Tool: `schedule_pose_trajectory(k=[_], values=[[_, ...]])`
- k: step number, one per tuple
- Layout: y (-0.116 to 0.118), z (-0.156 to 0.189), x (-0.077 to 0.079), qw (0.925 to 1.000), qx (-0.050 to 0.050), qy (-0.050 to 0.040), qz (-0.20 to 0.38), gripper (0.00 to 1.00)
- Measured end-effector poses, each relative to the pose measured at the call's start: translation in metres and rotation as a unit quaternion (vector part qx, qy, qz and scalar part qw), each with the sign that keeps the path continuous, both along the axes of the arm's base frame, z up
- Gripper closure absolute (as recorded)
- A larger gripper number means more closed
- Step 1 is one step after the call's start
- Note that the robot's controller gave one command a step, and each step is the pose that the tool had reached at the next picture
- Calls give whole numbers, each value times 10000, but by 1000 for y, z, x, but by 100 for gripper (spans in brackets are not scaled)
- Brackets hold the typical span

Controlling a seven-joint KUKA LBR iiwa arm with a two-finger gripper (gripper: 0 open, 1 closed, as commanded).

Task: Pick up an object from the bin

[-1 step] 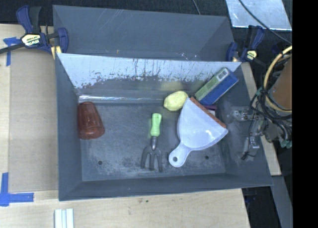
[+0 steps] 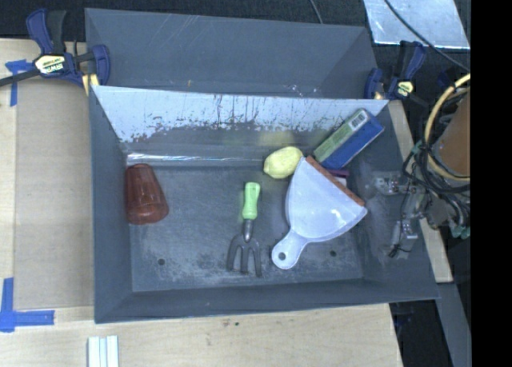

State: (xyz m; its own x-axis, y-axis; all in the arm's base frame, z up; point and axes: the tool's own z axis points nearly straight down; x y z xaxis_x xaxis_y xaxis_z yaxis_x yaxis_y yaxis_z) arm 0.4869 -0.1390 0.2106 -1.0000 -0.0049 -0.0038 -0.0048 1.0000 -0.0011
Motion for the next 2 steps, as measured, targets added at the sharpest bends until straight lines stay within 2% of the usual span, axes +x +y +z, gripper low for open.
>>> schedule_pose_trajectory(k=[1, 2], values=[[8, -96, 3, 10000, 6, 15, -2, 0], [29, -75, 3, 9999, -15, -58, -89, 100]])
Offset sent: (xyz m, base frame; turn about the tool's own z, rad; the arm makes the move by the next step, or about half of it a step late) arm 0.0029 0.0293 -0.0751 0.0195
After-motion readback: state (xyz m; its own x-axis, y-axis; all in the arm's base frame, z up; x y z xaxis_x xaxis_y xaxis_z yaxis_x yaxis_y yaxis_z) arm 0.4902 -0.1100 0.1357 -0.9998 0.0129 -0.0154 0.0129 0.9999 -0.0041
